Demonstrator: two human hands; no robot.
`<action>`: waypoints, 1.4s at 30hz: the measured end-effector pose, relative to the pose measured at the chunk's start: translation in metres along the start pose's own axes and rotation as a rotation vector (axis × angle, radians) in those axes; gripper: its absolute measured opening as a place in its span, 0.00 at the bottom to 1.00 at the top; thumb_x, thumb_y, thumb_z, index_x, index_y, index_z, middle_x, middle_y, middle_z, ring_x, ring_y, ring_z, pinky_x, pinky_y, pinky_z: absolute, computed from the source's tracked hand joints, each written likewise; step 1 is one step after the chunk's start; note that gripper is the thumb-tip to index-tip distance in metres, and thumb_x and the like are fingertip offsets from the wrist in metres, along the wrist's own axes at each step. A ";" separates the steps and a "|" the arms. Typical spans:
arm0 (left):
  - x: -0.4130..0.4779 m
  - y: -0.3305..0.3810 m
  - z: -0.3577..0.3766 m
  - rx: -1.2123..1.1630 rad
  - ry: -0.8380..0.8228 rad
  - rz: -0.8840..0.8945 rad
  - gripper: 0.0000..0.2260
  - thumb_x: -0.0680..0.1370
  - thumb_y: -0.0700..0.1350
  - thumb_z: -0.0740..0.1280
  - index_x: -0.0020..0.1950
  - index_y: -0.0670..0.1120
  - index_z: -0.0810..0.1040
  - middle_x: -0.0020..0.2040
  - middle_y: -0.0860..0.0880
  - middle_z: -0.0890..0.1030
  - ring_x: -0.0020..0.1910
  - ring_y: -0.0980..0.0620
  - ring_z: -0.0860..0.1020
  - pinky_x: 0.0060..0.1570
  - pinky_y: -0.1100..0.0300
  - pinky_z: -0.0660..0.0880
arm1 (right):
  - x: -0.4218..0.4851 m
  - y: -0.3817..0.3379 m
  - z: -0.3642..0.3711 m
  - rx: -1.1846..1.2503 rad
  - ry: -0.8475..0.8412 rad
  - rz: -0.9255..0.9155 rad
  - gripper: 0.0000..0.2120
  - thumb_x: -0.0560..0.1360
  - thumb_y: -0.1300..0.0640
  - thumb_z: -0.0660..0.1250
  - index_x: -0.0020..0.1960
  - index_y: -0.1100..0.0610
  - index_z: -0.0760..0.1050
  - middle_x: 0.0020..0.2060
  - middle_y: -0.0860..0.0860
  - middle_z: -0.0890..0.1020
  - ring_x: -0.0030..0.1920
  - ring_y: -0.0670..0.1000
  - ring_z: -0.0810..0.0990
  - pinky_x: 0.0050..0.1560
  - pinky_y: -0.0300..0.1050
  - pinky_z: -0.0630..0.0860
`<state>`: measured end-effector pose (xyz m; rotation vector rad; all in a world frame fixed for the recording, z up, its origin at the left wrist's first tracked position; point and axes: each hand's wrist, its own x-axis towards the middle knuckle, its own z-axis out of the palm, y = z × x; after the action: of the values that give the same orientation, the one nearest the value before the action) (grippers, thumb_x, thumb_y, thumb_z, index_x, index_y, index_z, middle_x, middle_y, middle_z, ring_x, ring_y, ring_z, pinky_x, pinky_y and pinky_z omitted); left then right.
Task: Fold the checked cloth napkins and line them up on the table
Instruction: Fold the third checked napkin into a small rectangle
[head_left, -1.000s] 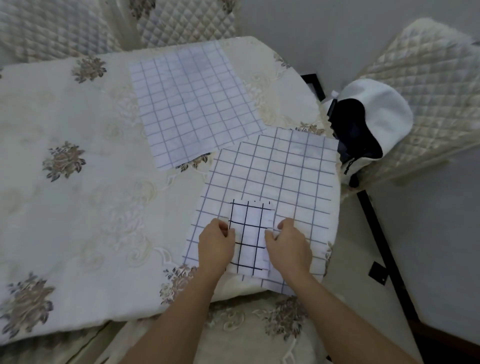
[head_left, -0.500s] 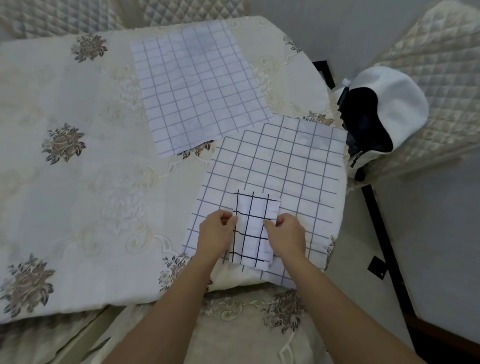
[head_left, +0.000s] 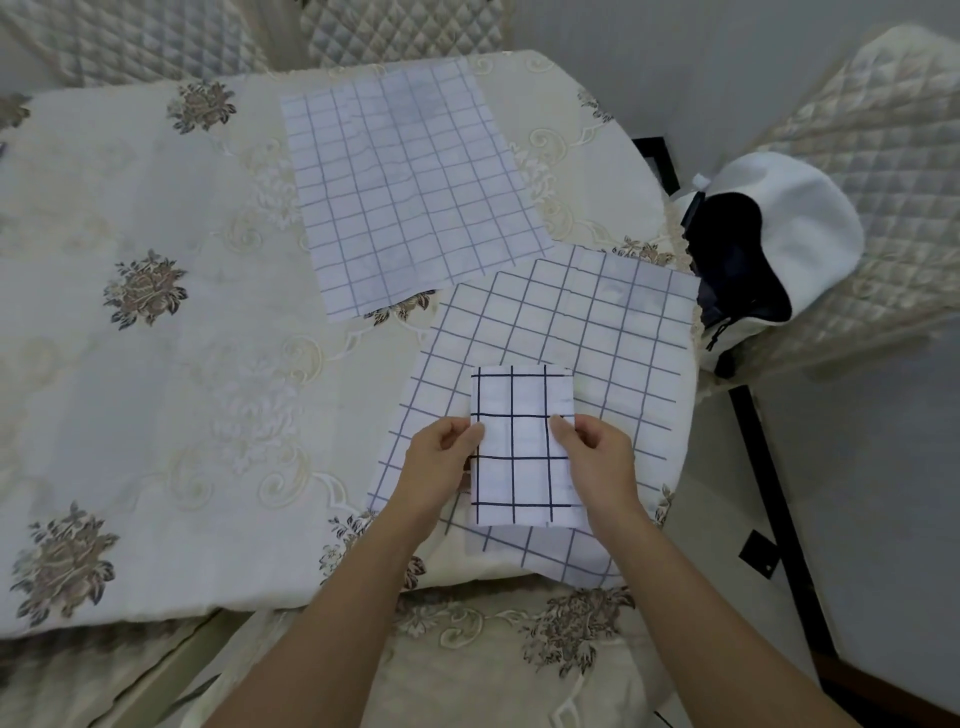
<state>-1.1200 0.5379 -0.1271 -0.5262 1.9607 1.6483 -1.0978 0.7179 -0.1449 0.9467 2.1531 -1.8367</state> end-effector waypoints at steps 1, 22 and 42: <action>-0.003 0.002 0.000 -0.005 -0.044 0.000 0.11 0.81 0.47 0.67 0.49 0.40 0.81 0.42 0.43 0.83 0.43 0.43 0.82 0.50 0.45 0.81 | -0.001 -0.001 0.000 0.002 0.004 -0.011 0.23 0.79 0.52 0.68 0.28 0.50 0.64 0.27 0.44 0.61 0.30 0.47 0.60 0.38 0.47 0.60; -0.014 0.017 0.005 0.169 0.141 0.239 0.15 0.83 0.49 0.62 0.38 0.47 0.74 0.26 0.57 0.68 0.28 0.58 0.67 0.35 0.59 0.68 | -0.010 -0.023 -0.008 -0.115 -0.005 -0.233 0.20 0.82 0.47 0.63 0.38 0.61 0.68 0.30 0.50 0.66 0.32 0.46 0.64 0.37 0.45 0.63; -0.096 -0.001 0.015 0.264 0.609 0.279 0.14 0.84 0.50 0.59 0.41 0.47 0.74 0.35 0.49 0.77 0.35 0.50 0.74 0.32 0.60 0.65 | -0.057 -0.040 -0.005 -0.268 -0.148 -0.437 0.16 0.83 0.49 0.61 0.41 0.57 0.74 0.31 0.50 0.75 0.32 0.51 0.72 0.33 0.49 0.68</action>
<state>-1.0412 0.5490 -0.0710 -0.7386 2.7553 1.4533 -1.0736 0.7002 -0.0818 0.2898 2.5696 -1.6471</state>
